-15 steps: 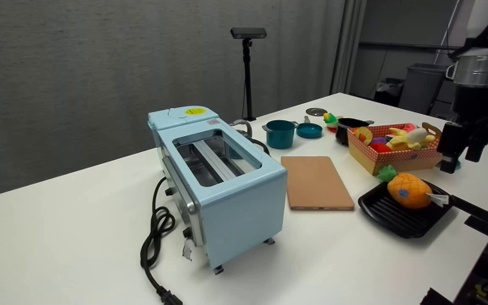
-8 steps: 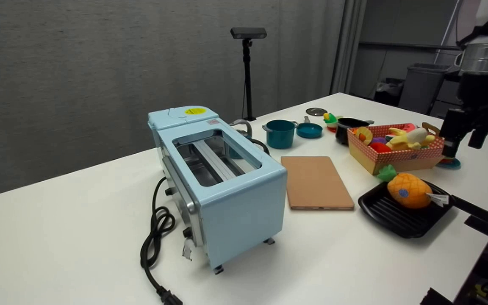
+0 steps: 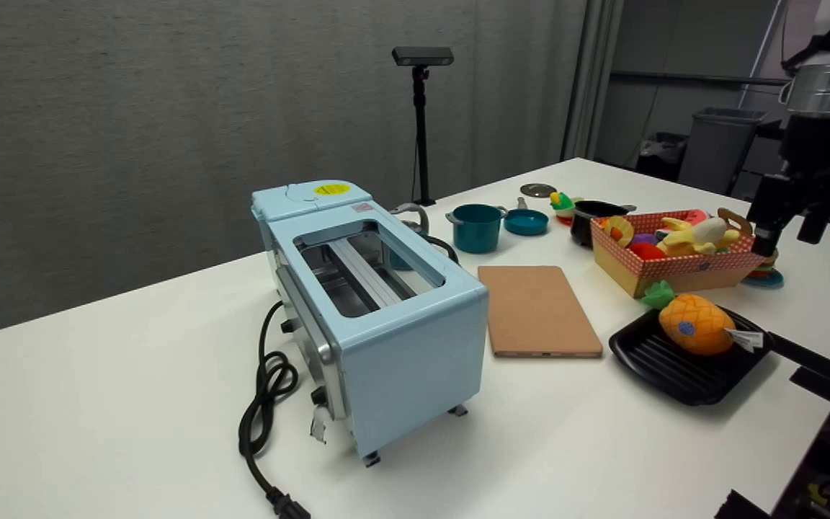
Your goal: Put the pineapple plush toy in the box
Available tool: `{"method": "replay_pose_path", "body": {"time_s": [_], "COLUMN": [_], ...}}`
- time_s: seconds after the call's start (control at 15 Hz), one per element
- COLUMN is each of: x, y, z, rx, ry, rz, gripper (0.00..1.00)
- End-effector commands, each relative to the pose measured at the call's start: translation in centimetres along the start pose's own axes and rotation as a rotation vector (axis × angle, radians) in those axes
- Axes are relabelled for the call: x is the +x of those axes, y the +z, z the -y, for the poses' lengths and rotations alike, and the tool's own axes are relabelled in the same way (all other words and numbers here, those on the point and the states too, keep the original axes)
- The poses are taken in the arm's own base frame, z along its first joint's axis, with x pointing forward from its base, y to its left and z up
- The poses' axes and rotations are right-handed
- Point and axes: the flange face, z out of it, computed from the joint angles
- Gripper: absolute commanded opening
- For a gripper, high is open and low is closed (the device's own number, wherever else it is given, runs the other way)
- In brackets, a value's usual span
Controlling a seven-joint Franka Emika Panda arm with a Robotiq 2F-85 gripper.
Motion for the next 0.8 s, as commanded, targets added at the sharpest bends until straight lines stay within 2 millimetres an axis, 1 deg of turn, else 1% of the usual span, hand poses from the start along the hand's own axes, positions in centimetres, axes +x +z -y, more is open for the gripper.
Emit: {"method": "replay_pose_path", "body": {"time_s": [0.0,0.07,0.13,0.4,0.47,0.53,0.73], "x": [0.6,0.4,0.1,0.2,0.0,0.1,0.0], "y": [-0.1,-0.5,0.0,0.0,0.4,0.8,2.7], "z": [-0.5,-0.1,0.0,0.0,0.4,0.4,0.8], "rx": [0.001,0.012,0.0,0.0,-0.012,-0.022,-0.032], "ry": [-0.011,-0.021,-0.004,-0.01,-0.021,-0.016,-0.029], "rz": [-0.008,-0.005,0.004,0.001,0.005,0.018,0.071], "gripper": [1.0,1.0,1.0,1.0,1.0,1.0,1.0]}}
